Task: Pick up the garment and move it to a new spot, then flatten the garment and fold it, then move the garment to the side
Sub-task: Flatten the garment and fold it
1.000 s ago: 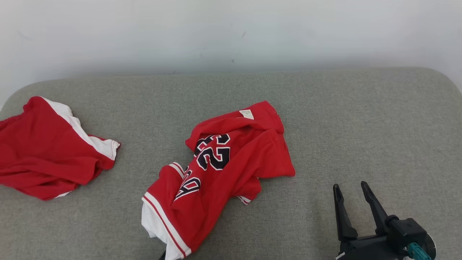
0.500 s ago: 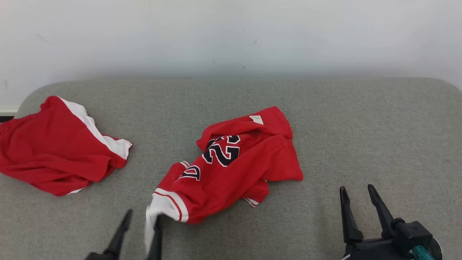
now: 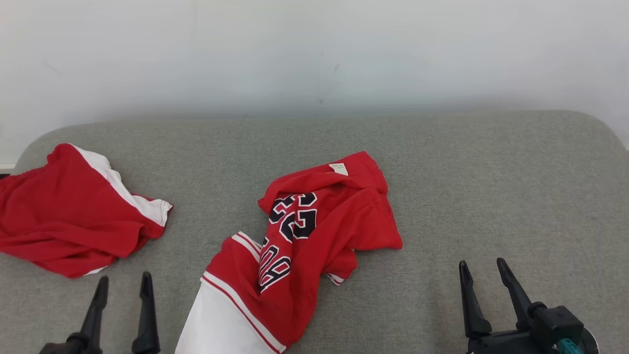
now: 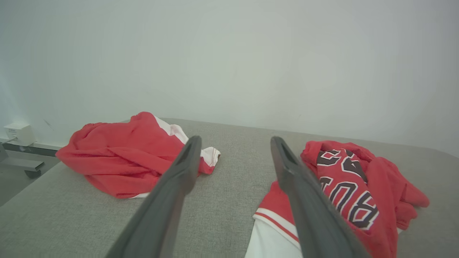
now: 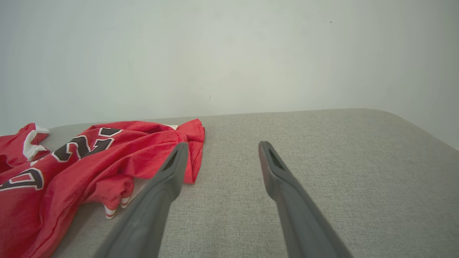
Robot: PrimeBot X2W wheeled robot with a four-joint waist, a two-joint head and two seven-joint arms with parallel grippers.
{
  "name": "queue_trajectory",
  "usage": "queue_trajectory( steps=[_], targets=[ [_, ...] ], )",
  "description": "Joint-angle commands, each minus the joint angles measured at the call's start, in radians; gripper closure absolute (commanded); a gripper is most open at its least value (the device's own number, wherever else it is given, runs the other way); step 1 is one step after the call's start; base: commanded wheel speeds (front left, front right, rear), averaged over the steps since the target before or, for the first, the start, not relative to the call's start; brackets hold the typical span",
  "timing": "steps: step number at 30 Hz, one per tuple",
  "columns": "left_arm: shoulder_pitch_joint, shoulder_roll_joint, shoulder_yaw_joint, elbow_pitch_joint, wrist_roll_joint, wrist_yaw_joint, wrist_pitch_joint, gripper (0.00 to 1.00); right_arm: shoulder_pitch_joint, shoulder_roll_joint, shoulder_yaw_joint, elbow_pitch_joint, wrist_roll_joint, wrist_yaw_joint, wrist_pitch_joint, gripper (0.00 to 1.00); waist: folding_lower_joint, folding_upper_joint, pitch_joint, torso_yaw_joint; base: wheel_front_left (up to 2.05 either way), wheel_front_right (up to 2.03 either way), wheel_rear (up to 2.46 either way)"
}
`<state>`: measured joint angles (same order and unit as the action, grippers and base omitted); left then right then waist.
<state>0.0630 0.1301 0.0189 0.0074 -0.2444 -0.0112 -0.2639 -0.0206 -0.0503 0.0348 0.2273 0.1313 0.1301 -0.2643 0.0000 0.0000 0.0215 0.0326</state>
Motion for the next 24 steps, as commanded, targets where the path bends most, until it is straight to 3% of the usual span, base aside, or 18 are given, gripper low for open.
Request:
queue_trajectory(
  steps=[1,13,24],
  targets=[
    [-0.013,-0.001,0.015,0.015,-0.004,-0.004,-0.001,0.00,0.005,0.000,-0.001,0.002,0.001,0.001,0.000,0.00,0.0000,0.0000,-0.002,-0.008,0.00,0.00,0.00],
    [-0.041,-0.014,0.044,0.109,0.022,-0.048,-0.001,0.00,-0.014,-0.019,0.014,0.025,0.011,0.001,0.000,0.00,0.0000,0.0000,-0.001,-0.014,0.00,0.00,0.00],
    [-0.068,-0.047,0.024,0.126,0.037,-0.070,-0.001,0.00,-0.193,-0.106,0.078,0.143,0.028,0.001,0.031,0.00,0.0000,0.0000,0.029,0.065,0.00,0.00,0.00]
  ],
)
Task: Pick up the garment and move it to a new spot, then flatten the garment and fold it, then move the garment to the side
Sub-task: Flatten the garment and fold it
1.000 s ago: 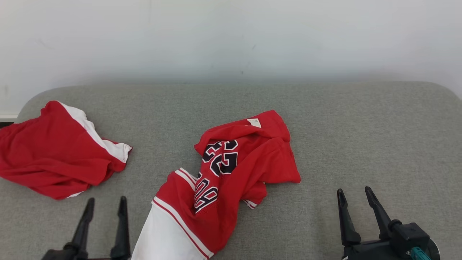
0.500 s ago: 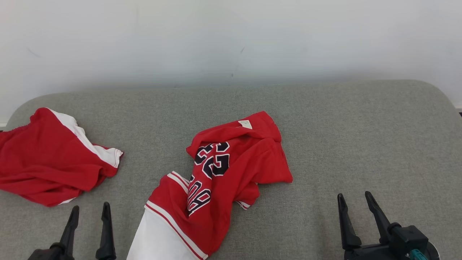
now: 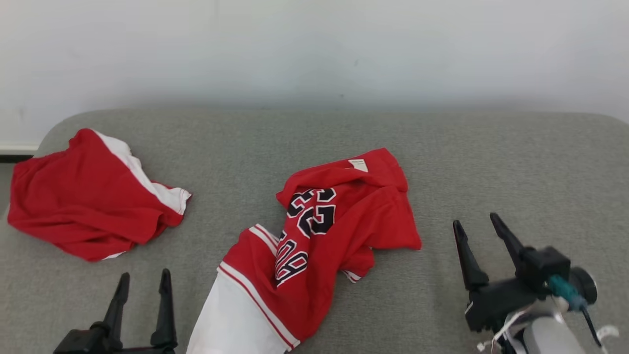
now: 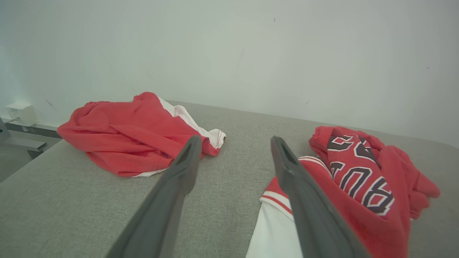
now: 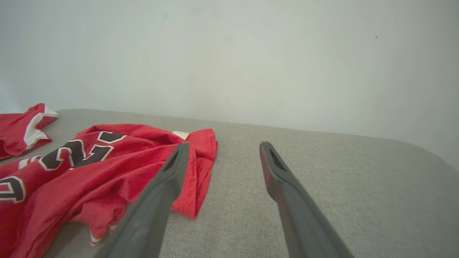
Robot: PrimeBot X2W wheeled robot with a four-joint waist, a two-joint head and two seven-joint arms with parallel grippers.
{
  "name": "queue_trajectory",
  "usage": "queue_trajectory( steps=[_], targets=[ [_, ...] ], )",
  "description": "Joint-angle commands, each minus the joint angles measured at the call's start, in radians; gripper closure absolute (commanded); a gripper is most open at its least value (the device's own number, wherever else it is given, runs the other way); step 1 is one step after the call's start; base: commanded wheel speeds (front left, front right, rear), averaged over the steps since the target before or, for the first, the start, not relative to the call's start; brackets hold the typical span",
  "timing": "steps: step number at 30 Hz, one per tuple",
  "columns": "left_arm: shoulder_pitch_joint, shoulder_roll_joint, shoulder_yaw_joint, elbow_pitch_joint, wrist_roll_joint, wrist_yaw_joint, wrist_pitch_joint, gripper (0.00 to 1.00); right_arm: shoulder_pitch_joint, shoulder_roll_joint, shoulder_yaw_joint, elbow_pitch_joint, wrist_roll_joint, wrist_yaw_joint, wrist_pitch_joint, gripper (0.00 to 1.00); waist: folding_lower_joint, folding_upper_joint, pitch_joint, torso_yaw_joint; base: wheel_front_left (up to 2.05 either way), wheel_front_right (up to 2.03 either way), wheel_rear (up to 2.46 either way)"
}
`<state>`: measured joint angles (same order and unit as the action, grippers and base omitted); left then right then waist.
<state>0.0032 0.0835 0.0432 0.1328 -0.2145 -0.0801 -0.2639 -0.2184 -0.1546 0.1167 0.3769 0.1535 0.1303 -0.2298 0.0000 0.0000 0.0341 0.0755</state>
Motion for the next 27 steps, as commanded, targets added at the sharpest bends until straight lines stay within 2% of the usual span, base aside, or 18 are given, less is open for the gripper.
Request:
queue_trajectory(
  steps=[1,12,18,24,25,26,27],
  targets=[
    [-0.012,-0.005,-0.003,0.002,0.008,-0.004,-0.001,0.00,-0.022,-0.011,0.008,0.013,0.008,0.001,0.006,0.00,0.0000,0.0000,0.024,0.033,0.00,0.00,0.00],
    [-0.071,-0.029,-0.025,0.021,-0.013,-0.015,-0.001,0.00,-0.294,-0.091,0.094,0.251,0.048,0.001,0.097,0.00,0.0000,0.0000,0.129,0.155,0.00,0.00,0.00],
    [-0.097,-0.033,-0.040,0.031,-0.024,-0.018,-0.001,0.00,-0.376,-0.106,0.155,0.396,0.121,0.001,0.118,0.00,0.0000,0.0000,0.161,0.200,0.00,0.00,0.00],
    [-0.115,-0.033,-0.055,0.040,-0.047,-0.013,-0.001,0.00,-0.412,-0.115,0.210,0.489,0.191,0.001,0.120,0.00,0.0000,0.0000,0.171,0.216,0.00,0.00,0.00],
    [-0.118,-0.033,-0.058,0.041,-0.050,-0.012,-0.001,0.00,-0.417,-0.113,0.217,0.504,0.205,0.001,0.124,0.15,0.0000,0.0000,0.173,0.218,0.00,0.00,0.00],
    [-0.120,-0.033,-0.060,0.042,-0.053,-0.011,-0.001,0.00,-0.422,-0.112,0.226,0.518,0.216,0.001,0.128,0.53,0.0000,0.0000,0.174,0.219,0.00,0.00,0.00],
    [-0.122,-0.033,-0.061,0.043,-0.054,-0.011,-0.001,0.00,-0.430,-0.113,0.236,0.525,0.228,0.001,0.122,1.00,0.0000,0.0000,0.176,0.220,0.00,0.00,0.00]
  ],
)
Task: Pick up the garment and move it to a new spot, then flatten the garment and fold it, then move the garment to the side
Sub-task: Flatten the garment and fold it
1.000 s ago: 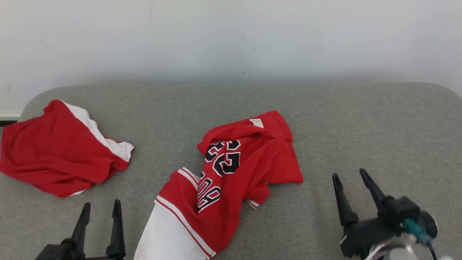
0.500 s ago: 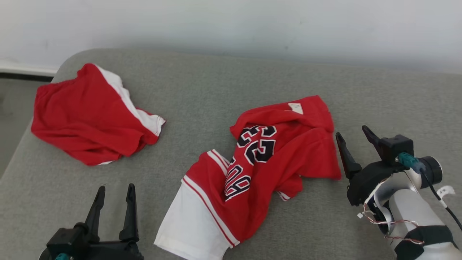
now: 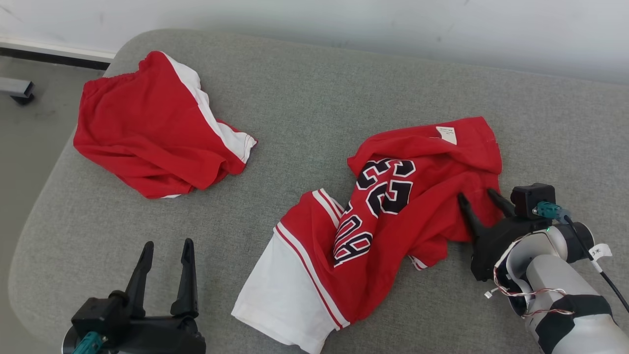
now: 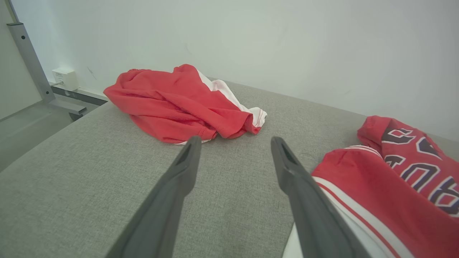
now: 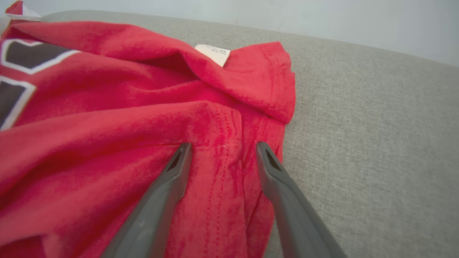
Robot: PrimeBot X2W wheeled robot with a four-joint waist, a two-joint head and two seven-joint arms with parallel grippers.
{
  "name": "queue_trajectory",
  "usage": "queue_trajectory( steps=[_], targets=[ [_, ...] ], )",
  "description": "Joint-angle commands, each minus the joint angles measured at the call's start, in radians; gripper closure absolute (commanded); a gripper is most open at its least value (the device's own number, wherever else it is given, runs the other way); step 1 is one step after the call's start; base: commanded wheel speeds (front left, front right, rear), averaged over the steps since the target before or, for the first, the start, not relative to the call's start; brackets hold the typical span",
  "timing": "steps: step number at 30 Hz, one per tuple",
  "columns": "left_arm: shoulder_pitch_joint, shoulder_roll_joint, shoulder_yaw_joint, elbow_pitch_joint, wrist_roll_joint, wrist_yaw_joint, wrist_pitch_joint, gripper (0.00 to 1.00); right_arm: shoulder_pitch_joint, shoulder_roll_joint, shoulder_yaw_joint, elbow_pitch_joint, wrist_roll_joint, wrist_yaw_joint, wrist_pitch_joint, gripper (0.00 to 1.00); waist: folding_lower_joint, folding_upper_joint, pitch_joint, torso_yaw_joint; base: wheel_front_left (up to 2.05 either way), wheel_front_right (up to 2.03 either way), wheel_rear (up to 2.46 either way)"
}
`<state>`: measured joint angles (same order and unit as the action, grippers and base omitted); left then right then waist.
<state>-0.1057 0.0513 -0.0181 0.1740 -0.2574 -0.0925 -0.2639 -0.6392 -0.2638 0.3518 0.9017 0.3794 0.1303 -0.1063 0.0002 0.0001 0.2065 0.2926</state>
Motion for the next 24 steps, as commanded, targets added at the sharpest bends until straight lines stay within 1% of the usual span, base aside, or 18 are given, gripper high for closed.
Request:
queue_trajectory(
  steps=[1,8,11,15,16,19,24],
  targets=[
    [-0.014,-0.001,0.001,0.003,-0.013,0.003,-0.001,0.00,-0.016,-0.005,0.009,0.007,0.013,0.001,-0.013,1.00,-0.0002,-0.0001,0.003,0.001,0.00,0.00,0.00],
    [0.022,-0.001,0.022,0.012,-0.010,0.009,-0.001,0.00,-0.015,-0.015,0.059,0.029,0.071,0.001,-0.103,1.00,-0.0002,-0.0001,-0.032,-0.046,0.00,0.00,0.00],
    [0.041,-0.001,0.034,0.016,-0.005,0.010,-0.001,0.00,0.010,-0.026,0.070,-0.001,0.091,0.001,-0.140,1.00,-0.0002,-0.0001,-0.057,-0.080,0.00,0.00,0.00],
    [0.066,-0.001,0.047,0.019,-0.007,0.009,-0.001,0.00,0.072,-0.046,0.058,-0.081,0.106,0.001,-0.159,1.00,-0.0002,-0.0001,-0.087,-0.134,0.00,0.00,0.00],
    [0.066,-0.001,0.047,0.019,-0.007,0.009,-0.001,0.00,0.072,-0.046,0.058,-0.081,0.106,0.001,-0.159,1.00,-0.0002,-0.0001,-0.087,-0.134,0.00,0.00,0.00],
    [0.083,-0.001,0.057,0.020,-0.001,0.006,-0.001,0.00,0.144,-0.064,0.017,-0.196,0.096,0.001,-0.159,1.00,-0.0002,-0.0001,-0.107,-0.177,0.00,0.00,0.00],
    [0.110,-0.001,0.061,0.018,0.001,0.009,-0.001,0.00,0.319,-0.078,-0.084,-0.377,0.065,0.001,-0.158,1.00,-0.0002,-0.0001,-0.131,-0.235,0.00,0.00,0.00]
  ],
)
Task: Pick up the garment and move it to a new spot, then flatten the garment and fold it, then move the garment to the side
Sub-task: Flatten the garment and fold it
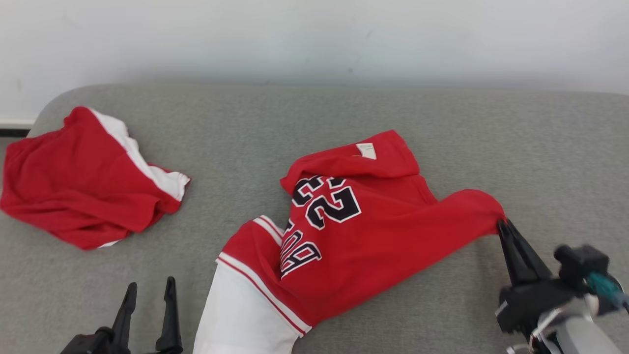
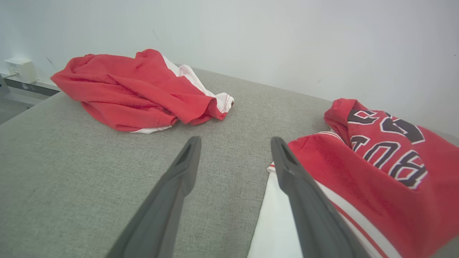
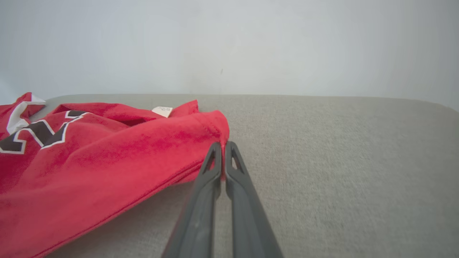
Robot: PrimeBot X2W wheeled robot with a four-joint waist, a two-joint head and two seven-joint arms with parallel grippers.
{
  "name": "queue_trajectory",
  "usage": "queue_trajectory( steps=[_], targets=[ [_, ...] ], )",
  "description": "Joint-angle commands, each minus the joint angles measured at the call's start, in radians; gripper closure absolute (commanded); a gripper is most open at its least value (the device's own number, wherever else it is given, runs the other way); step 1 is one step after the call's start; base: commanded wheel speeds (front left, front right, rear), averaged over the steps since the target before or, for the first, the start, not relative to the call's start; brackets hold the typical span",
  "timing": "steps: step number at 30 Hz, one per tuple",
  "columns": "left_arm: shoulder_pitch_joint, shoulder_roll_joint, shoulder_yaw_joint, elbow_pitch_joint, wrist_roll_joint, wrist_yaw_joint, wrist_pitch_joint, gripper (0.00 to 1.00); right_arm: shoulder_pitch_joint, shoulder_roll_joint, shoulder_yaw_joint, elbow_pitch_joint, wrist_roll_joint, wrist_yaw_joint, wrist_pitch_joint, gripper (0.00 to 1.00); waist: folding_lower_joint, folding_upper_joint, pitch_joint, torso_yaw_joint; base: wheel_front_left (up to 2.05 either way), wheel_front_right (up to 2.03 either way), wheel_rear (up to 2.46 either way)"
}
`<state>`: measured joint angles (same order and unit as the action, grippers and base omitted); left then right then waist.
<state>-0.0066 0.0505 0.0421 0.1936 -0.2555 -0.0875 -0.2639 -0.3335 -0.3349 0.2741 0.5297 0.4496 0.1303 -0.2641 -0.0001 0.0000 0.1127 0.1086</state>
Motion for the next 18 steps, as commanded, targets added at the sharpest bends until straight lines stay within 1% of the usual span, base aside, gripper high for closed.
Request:
queue_trajectory(
  steps=[1,5,8,10,14,15,16,17,18],
  targets=[
    [0.016,0.000,0.001,0.000,-0.001,0.004,-0.001,0.00,0.050,-0.007,-0.027,-0.029,-0.011,0.001,0.000,1.00,0.0001,0.0000,-0.042,-0.061,0.00,0.00,0.00],
    [0.026,0.000,-0.002,0.001,-0.006,0.007,-0.001,0.00,0.181,0.008,-0.088,-0.103,-0.026,0.001,0.000,1.00,0.0001,0.0000,-0.048,-0.089,0.00,0.00,0.00],
    [0.032,0.000,-0.002,0.005,-0.009,0.007,-0.001,0.00,0.265,0.025,-0.125,-0.137,-0.030,0.001,0.000,1.00,0.0001,0.0000,-0.052,-0.101,0.00,0.00,0.00],
    [0.037,0.000,-0.001,0.007,-0.010,0.007,-0.001,0.00,0.308,0.042,-0.150,-0.146,-0.027,0.001,0.000,1.00,0.0001,0.0000,-0.056,-0.107,0.00,0.00,0.00],
    [0.047,0.000,0.004,0.010,-0.015,0.011,-0.001,0.00,0.354,0.069,-0.175,-0.146,-0.058,0.001,0.000,1.00,0.0001,0.0000,-0.070,-0.119,0.00,0.00,0.00],
    [0.052,0.000,0.005,0.011,-0.015,0.011,-0.001,0.00,0.357,0.071,-0.176,-0.152,-0.074,0.001,0.000,0.67,0.0001,0.0000,-0.074,-0.122,0.00,0.00,0.00],
    [0.058,0.000,0.007,0.011,-0.015,0.012,-0.001,0.00,0.359,0.082,-0.180,-0.158,-0.077,0.001,0.000,0.20,0.0001,0.0000,-0.078,-0.125,0.00,0.00,0.00],
    [0.060,0.000,0.010,0.010,-0.015,0.012,-0.001,0.00,0.360,0.095,-0.184,-0.166,-0.080,0.001,0.000,0.00,0.0001,0.0000,-0.081,-0.128,0.00,0.00,0.00],
    [0.060,0.000,0.014,0.007,-0.013,0.013,-0.001,0.00,0.358,0.099,-0.190,-0.176,-0.093,0.001,0.000,0.00,0.0001,0.0000,-0.085,-0.131,0.00,0.00,0.00]
  ],
)
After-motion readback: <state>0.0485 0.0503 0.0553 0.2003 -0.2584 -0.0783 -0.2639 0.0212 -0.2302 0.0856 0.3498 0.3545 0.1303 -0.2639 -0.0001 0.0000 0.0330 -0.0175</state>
